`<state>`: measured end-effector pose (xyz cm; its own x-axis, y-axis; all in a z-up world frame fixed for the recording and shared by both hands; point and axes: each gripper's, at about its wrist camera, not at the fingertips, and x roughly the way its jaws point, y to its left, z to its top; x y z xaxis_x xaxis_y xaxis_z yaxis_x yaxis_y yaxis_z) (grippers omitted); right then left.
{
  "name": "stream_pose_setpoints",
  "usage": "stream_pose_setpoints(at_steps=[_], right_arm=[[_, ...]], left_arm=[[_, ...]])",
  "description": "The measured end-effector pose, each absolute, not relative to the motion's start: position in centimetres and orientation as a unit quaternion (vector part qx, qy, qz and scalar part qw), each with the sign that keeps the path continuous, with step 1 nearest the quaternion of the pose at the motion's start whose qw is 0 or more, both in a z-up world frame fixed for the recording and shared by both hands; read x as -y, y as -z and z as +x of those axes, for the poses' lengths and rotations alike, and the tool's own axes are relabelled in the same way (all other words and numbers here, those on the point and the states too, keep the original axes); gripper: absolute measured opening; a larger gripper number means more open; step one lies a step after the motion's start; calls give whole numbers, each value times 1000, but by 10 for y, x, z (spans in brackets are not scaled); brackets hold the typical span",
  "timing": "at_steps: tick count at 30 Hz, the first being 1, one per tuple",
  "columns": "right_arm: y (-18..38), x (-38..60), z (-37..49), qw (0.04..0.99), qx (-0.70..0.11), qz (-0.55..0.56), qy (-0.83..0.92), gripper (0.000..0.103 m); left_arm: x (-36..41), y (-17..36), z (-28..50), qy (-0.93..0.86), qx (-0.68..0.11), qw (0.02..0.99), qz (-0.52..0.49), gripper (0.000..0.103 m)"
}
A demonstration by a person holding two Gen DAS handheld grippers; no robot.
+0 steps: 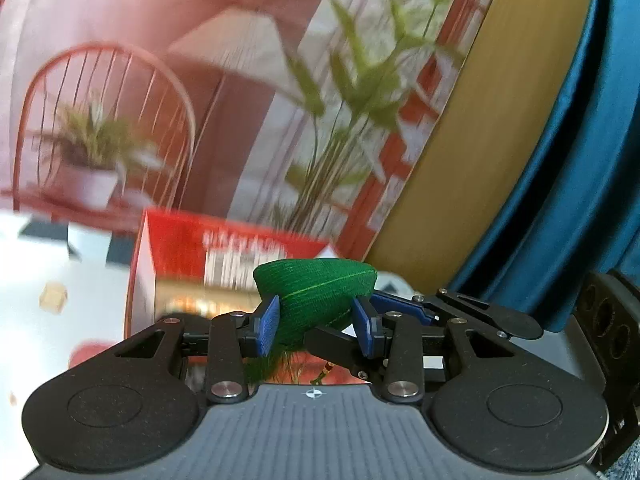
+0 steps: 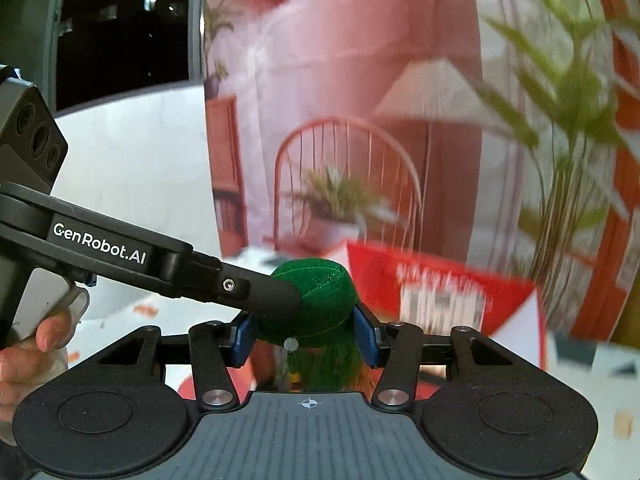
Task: Organize soft objects
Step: 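Close both tools on the green pouch and lift it, then lower the green pouch into the red box and open both tools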
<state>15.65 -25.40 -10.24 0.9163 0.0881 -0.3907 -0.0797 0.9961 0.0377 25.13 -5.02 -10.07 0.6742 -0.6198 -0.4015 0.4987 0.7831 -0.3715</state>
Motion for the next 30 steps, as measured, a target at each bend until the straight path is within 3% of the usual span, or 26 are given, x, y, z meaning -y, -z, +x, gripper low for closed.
stream_pose_setpoints(at_steps=[7, 12, 30], right_arm=[[55, 266, 189, 989, -142, -35, -30, 47], [50, 279, 215, 989, -142, -45, -15, 47], [169, 332, 237, 960, -276, 43, 15, 47]], left_arm=[[69, 56, 267, 309, -186, 929, -82, 42], [75, 60, 294, 316, -206, 921, -95, 42], [122, 174, 352, 318, -365, 872, -77, 42]])
